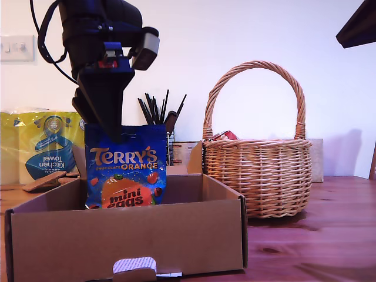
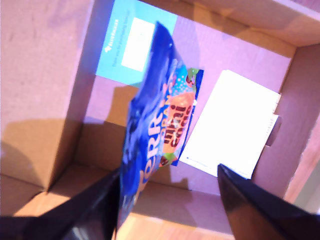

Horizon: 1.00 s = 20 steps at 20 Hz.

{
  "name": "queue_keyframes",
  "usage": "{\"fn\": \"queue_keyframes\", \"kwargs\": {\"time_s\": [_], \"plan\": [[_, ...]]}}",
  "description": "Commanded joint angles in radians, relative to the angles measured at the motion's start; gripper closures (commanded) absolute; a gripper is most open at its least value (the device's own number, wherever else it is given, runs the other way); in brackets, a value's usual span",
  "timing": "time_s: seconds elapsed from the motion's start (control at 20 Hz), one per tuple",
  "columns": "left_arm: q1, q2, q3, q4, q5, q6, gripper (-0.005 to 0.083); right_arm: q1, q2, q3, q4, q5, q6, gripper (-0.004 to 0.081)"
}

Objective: Move the bags of Easter eggs from the cardboard box on the left into the woven basket on the right side.

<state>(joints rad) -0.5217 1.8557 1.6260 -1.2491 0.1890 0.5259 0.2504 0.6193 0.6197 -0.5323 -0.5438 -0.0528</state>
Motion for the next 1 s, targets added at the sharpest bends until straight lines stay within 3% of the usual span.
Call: {"fn": "queue_keyframes", "kwargs": {"time_s": [0.0, 0.3, 0.65, 0.95], "plan": [[-0.009, 0.023, -0.045, 0.016, 0.007, -0.018, 0.0291, 0.005, -0.003, 0.011, 0.003, -0.007, 0.004, 0.0716], [-0.035, 0.023, -0.181, 0.138, 0.017, -0.029, 0.0274, 0.005, -0.003, 0.011, 0.003, -0.008, 0.004, 0.0716], [-0.083, 0.024, -0.237, 0.332, 0.013, -0.039, 0.027, 0.005, -0.003, 0.011, 0.003, -0.008, 0.015, 0.0716], [-0.088, 0.024, -0.311, 0.398, 0.012, -0.039, 0.027, 0.005, -0.003, 0.011, 0.005, -0.008, 0.026, 0.0716]]}}
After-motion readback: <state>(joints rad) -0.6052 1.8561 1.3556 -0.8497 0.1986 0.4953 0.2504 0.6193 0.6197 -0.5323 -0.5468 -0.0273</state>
